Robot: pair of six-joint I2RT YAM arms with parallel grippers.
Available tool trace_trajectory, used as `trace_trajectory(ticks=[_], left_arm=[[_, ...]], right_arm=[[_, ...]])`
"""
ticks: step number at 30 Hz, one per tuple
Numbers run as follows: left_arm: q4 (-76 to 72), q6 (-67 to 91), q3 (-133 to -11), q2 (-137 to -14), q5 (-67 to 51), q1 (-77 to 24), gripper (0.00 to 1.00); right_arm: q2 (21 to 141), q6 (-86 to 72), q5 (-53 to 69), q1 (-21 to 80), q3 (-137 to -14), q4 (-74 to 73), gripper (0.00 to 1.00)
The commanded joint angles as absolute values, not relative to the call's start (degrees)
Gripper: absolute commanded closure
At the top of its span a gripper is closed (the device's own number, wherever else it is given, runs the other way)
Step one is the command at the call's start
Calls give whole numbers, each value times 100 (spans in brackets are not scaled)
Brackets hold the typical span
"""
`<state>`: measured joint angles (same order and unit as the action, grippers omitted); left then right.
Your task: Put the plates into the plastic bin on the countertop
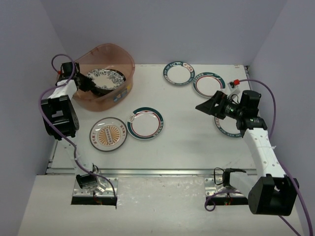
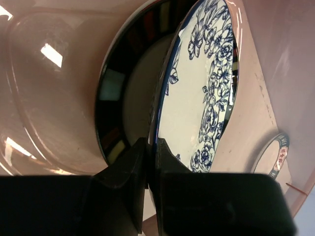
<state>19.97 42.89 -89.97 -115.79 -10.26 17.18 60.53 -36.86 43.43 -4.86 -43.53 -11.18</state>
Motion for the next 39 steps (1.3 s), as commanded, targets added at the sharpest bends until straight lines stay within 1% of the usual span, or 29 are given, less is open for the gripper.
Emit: trace_trajectory(ticks=[1, 3, 4, 6, 9, 11, 12, 14, 16, 19, 23, 29, 33, 35, 37, 39], left_arm=[[1064, 4432, -9310, -11495, -1434, 1679, 97], [1138, 4455, -9265, -11599, -1426, 1679, 69], [1176, 4475, -9221, -11606, -1386, 1679, 60], [1229, 4503, -9106, -11553, -1273, 1670, 44], [1276, 4505, -8987, -11469, -1130, 1648, 33], [1413, 4397, -8997, -11482, -970, 1597, 21], [1464, 4347, -9040, -11508, -931, 1581, 2], [1754, 4167, -9300, -11660, -894, 1538, 0], [2259, 3944, -9747, -11882, -654, 1476, 0], [2643, 3775, -10114, -12128, -553, 1370, 0], [2915, 3644, -10277, -12245, -261, 1301, 0], [3273, 3459, -10364, -12103, 159, 1292, 0], [3401, 3300, -10565, -12154, 37, 1259, 0], [3605, 3321, -10696, -12168, 82, 1231, 0], [3595, 3348, -10670, -11929, 140, 1196, 0], [3547, 3338, -10581, -11604, 260, 1187, 0]], right_arm=[[6115, -3489, 4555, -501, -4317, -771, 1], [6167, -3489, 4637, -501, -4332, -756, 1], [6175, -3484, 4655, -501, -4338, -761, 1], [6198, -3472, 4674, -501, -4361, -781, 1], [6217, -3419, 4660, -500, -4397, -844, 1], [6258, -3438, 4677, -482, -4412, -851, 1], [6258, -3444, 4684, -473, -4413, -845, 1], [6288, -3403, 4653, -413, -4453, -897, 1], [6358, -3232, 4505, -321, -4570, -1104, 1], [6552, -2963, 4243, -15, -4813, -1496, 1], [6818, -2756, 3682, 598, -5020, -1763, 1], [7012, -2710, 3261, 829, -5150, -1892, 1], [7274, -2981, 2877, 1042, -5061, -1551, 1], [7427, -3155, 2883, 1107, -4914, -1101, 1], [7869, -3522, 3160, 1297, -4869, -593, 1], [8375, -3550, 3294, 1618, -5009, -402, 1]])
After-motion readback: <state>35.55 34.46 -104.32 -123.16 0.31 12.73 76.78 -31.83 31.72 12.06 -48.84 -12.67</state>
